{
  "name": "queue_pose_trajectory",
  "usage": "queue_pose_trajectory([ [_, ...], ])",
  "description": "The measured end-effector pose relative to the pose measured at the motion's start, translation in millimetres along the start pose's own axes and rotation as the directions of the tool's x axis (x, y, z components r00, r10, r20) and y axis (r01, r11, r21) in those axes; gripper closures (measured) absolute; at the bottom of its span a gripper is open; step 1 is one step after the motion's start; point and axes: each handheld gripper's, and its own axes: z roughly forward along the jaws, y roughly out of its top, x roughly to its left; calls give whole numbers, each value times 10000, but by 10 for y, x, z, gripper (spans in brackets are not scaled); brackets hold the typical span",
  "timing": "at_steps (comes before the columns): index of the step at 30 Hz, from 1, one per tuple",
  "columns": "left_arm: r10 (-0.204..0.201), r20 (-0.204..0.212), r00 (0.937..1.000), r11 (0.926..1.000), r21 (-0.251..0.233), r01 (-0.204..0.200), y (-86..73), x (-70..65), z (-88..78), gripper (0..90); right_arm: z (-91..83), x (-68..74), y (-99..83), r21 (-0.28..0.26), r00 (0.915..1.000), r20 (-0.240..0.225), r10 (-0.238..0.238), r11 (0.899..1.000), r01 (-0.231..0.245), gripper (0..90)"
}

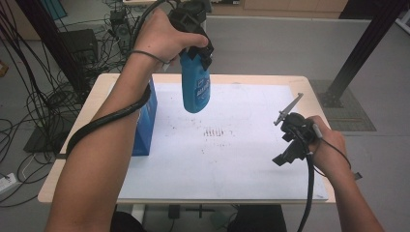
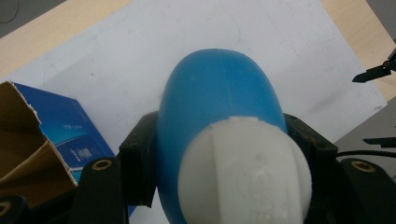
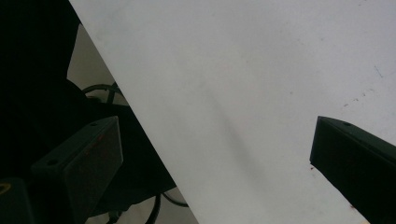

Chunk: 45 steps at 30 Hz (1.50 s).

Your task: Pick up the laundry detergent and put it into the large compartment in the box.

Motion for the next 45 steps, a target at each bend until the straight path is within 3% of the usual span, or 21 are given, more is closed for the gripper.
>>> queue_pose_trajectory([
  [11, -301, -201, 9993, 9995, -44, 301, -99, 127, -88, 378, -24, 1, -13, -104, 10000, 42, 31, 9999, -31, 20],
  [16, -628, -258, 9977, 9980, -126, 624, -184, 228, -169, 378, -26, 8, -11, -131, 10000, 34, -17, 9999, 18, 20],
  [27, -1634, -476, 9854, 9863, -305, 1621, -457, 593, -330, 379, 2, 22, 32, -147, 9999, -53, -139, 9998, 138, 20],
  [35, -2414, -822, 9669, 9698, -560, 2373, -675, 900, -476, 378, 20, 27, 76, -80, 9997, -68, -218, 9997, 218, 20],
  [39, -2807, -982, 9548, 9593, -610, 2758, -770, 1047, -534, 378, 20, 28, 97, -102, 9996, -75, -262, 9996, 261, 20],
  [45, -3434, -1616, 9252, 9389, -825, 3341, -903, 1220, -591, 378, 47, 20, 132, -48, 9994, -136, -303, 9995, 303, 21],
])
